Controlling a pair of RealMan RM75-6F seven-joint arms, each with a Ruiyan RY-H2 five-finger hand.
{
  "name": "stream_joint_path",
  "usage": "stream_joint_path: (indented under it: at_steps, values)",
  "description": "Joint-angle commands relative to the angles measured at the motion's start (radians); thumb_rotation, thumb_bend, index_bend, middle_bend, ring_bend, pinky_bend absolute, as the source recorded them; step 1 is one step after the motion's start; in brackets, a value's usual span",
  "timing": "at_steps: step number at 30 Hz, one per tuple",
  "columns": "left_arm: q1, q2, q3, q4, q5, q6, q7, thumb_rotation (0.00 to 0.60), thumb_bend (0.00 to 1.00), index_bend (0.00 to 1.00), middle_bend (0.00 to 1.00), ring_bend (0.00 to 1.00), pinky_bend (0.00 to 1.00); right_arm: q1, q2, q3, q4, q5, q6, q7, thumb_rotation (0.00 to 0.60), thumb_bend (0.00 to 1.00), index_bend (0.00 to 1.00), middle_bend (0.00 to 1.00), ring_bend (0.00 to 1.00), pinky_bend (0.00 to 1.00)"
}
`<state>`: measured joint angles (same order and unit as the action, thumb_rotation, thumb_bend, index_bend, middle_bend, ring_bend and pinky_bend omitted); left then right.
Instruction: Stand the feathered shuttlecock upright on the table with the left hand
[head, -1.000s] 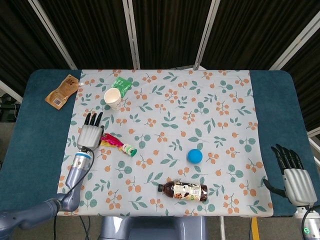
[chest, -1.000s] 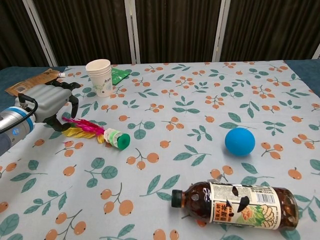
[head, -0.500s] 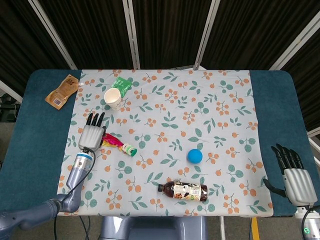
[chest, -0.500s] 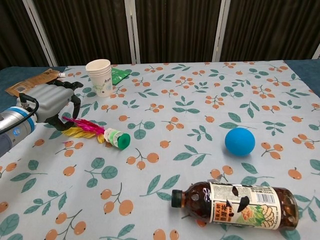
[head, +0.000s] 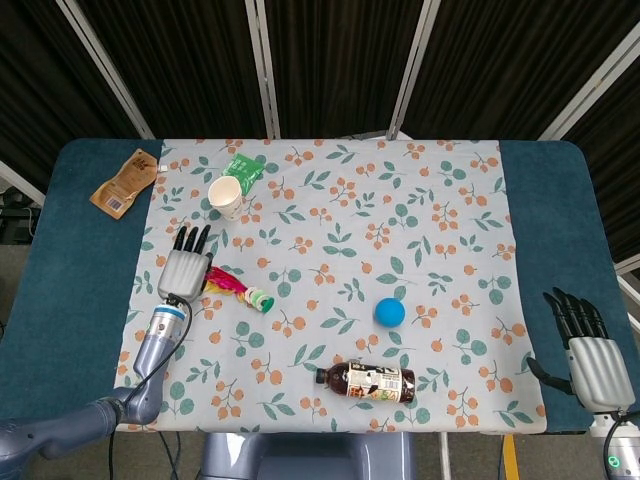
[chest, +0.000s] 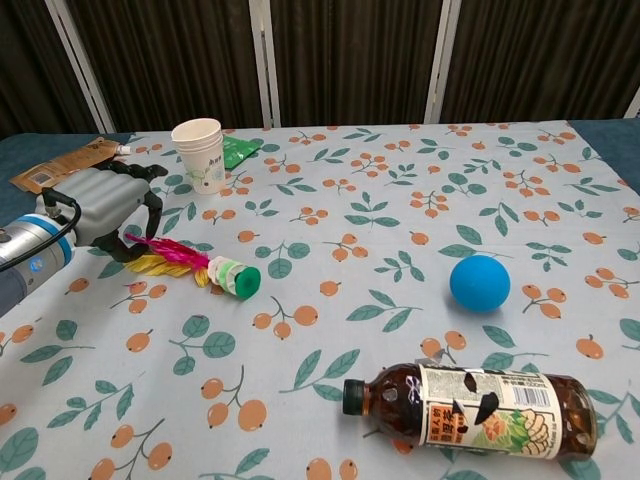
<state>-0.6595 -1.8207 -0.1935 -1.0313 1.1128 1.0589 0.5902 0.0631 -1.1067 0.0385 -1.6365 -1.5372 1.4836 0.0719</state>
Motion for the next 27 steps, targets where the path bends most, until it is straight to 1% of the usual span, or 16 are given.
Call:
stream_joint_path:
  at_steps: [1,6,15,19,23,27]
  values:
    - [0.0,0.0,-0.002,0.0,-0.002,0.001,-0.002,0.6,0.41,0.54,0.0,0.0,0.0,0.0,0.0,0.0,0.0,-0.001,0.0,0.0,0.6,0.16,0.03,0.0,0.0,0.0]
    - [0.002,-0.003,-0.003,-0.006,-0.006,0.004,0.0,0.6,0.45,0.56,0.0,0.0,0.0,-0.001,-0.001,0.0,0.0,-0.001,0.002,-0.003,0.6,0.16,0.03,0.0,0.0,0.0]
    - [-0.001,-0.007,-0.003,0.005,-0.002,0.005,-0.003,0.6,0.45,0.59,0.0,0.0,0.0,-0.001,-0.002,0.001,0.001,0.0,0.002,-0.003,0.6,0.16,0.03,0.0,0.0,0.0]
    - [0.0,-0.005,-0.004,0.003,0.001,0.009,-0.004,0.6,0.49,0.6,0.0,0.0,0.0,-0.001,-0.001,0.002,0.002,0.0,0.003,-0.002,0.6,0.16,0.03,0.0,0.0,0.0]
    - [0.0,0.009,-0.007,-0.025,0.011,0.022,-0.006,0.6,0.5,0.6,0.0,0.0,0.0,-0.001,-0.001,0.001,0.002,-0.001,0.003,-0.002,0.6,0.16,0.03,0.0,0.0,0.0]
    - [-0.001,0.034,-0.008,-0.076,0.029,0.042,0.0,0.6,0.5,0.61,0.0,0.0,0.0,-0.001,-0.002,0.002,0.001,0.0,0.003,-0.002,0.6,0.16,0.03,0.0,0.0,0.0]
